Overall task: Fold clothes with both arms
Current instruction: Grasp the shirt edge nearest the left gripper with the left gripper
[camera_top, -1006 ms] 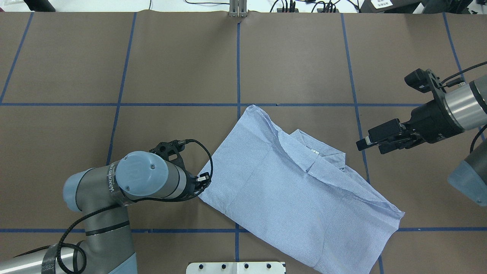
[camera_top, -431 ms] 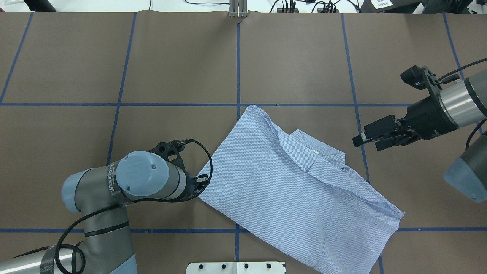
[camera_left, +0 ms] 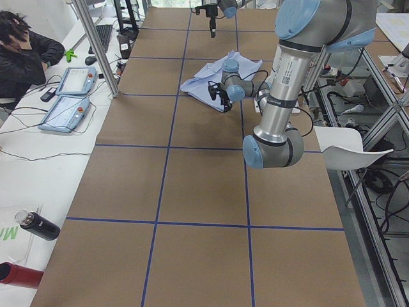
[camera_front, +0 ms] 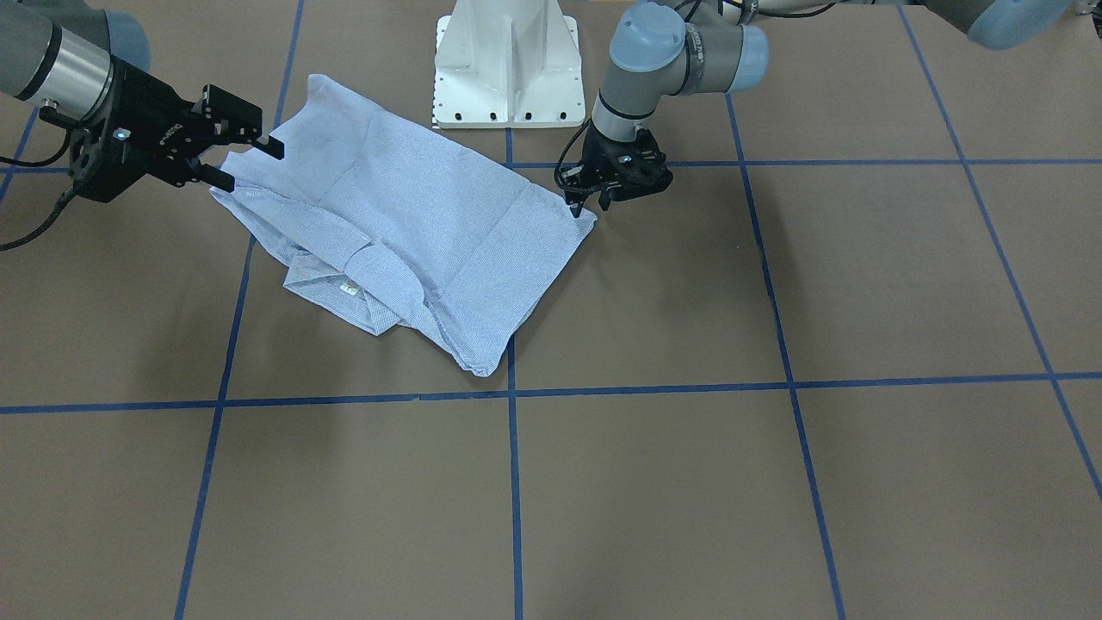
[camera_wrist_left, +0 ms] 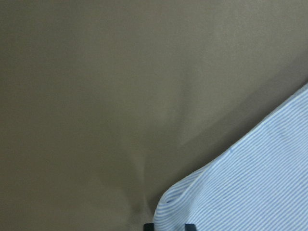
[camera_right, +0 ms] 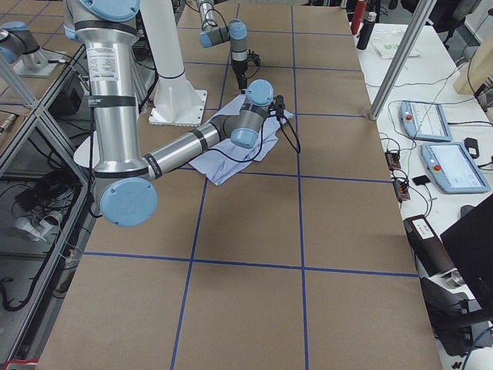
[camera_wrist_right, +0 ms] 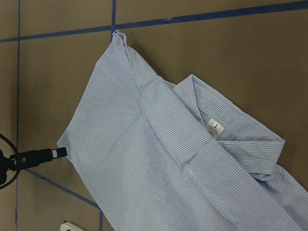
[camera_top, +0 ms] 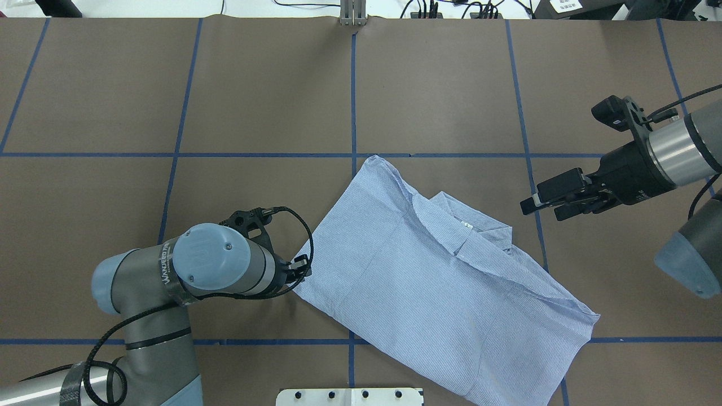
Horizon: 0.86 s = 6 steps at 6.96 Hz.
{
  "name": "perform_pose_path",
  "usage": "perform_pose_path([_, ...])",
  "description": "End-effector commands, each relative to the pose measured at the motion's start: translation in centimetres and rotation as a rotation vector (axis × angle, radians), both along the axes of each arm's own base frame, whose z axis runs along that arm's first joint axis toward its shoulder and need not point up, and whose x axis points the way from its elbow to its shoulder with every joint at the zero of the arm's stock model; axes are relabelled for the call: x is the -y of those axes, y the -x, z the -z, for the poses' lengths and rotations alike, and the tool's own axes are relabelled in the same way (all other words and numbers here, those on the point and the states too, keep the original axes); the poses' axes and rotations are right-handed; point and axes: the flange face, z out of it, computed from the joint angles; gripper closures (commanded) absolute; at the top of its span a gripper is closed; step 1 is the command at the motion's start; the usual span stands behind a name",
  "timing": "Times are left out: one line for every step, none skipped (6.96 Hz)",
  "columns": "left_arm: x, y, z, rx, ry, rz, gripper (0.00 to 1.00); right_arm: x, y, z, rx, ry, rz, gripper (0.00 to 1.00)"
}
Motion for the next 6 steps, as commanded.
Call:
perform_pose_path([0.2, 0.0, -0.3, 0.01, 0.001, 0.003, 0.34, 0.8, 0.6, 0.1, -0.002, -0.004, -0.009, 0.0])
perform_pose_path([0.4, 0.0, -0.3, 0.01, -0.001, 0.006, 0.37, 1.1, 0.7, 0.0, -0.005, -0.001, -0.012, 0.0])
perform_pose_path([0.5, -0.2, -0.6, 0.018, 0.001, 0.007, 0.42, 1.1, 0.7, 0.0, -0.005, -0.001, -0.012, 0.0])
perform_pose_path([0.6, -0.7, -0.9, 0.025, 0.003, 0.006, 0.45, 1.1, 0.7, 0.0, -0.005, -0.001, -0.012, 0.0])
perform_pose_path([0.7, -1.1, -0.7, 0.026, 0.005, 0.006, 0.49, 1.1, 0.6, -0.1, -0.006, 0.0, -0.013, 0.0])
perform_pose_path([0.8, -1.5, -0.7, 0.028, 0.005, 0.006, 0.54, 1.0, 0.6, -0.2, -0.006, 0.002, -0.012, 0.0])
